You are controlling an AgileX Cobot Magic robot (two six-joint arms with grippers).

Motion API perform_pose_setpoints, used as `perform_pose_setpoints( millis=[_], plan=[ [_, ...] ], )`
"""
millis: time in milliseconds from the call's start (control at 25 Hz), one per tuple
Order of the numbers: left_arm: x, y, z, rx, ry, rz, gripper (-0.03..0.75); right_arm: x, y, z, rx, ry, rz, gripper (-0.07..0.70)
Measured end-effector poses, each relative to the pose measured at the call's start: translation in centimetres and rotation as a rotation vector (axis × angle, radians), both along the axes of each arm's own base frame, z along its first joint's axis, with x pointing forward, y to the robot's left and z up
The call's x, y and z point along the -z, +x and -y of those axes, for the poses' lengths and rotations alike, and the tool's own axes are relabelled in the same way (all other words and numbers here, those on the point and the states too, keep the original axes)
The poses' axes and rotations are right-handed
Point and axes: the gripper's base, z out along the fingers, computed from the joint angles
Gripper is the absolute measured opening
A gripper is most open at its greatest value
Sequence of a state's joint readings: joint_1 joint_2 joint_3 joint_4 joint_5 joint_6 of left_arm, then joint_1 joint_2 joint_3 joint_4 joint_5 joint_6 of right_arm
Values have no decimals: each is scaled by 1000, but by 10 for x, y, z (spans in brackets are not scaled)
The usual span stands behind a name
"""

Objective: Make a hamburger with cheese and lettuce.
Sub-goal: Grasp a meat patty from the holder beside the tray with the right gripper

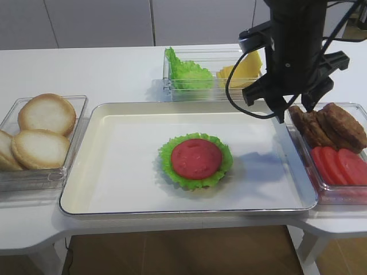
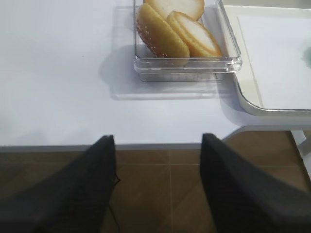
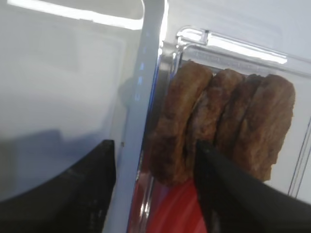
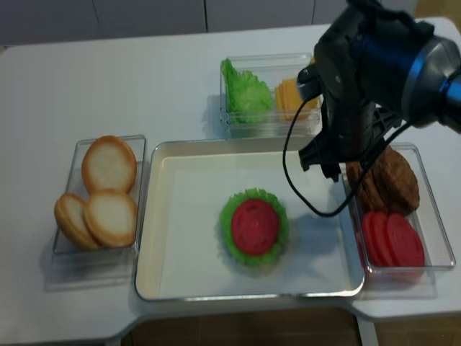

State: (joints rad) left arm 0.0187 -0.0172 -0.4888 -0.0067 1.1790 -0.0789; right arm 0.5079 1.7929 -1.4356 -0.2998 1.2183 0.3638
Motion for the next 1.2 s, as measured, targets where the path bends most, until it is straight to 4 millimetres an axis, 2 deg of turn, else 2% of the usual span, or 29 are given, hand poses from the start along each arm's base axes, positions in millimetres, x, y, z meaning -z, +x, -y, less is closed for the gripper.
perform_pose_setpoints(
  millis=[160, 360, 720, 1040, 1200],
  plan=[
    [0, 0, 0, 0, 0, 0, 415, 6, 2, 0, -3, -16, -10, 373],
    [0, 0, 0, 0, 0, 0, 415, 15, 6, -1, -6, -39, -28, 306],
    [0, 0, 0, 0, 0, 0, 415, 21, 8, -2, -9, -55, -38, 291],
    [0, 0, 0, 0, 0, 0, 415, 22, 9, 0, -11, -79, -39, 141],
    [0, 0, 0, 0, 0, 0, 415, 22, 9, 0, -11, -84, -40, 120]
  ],
)
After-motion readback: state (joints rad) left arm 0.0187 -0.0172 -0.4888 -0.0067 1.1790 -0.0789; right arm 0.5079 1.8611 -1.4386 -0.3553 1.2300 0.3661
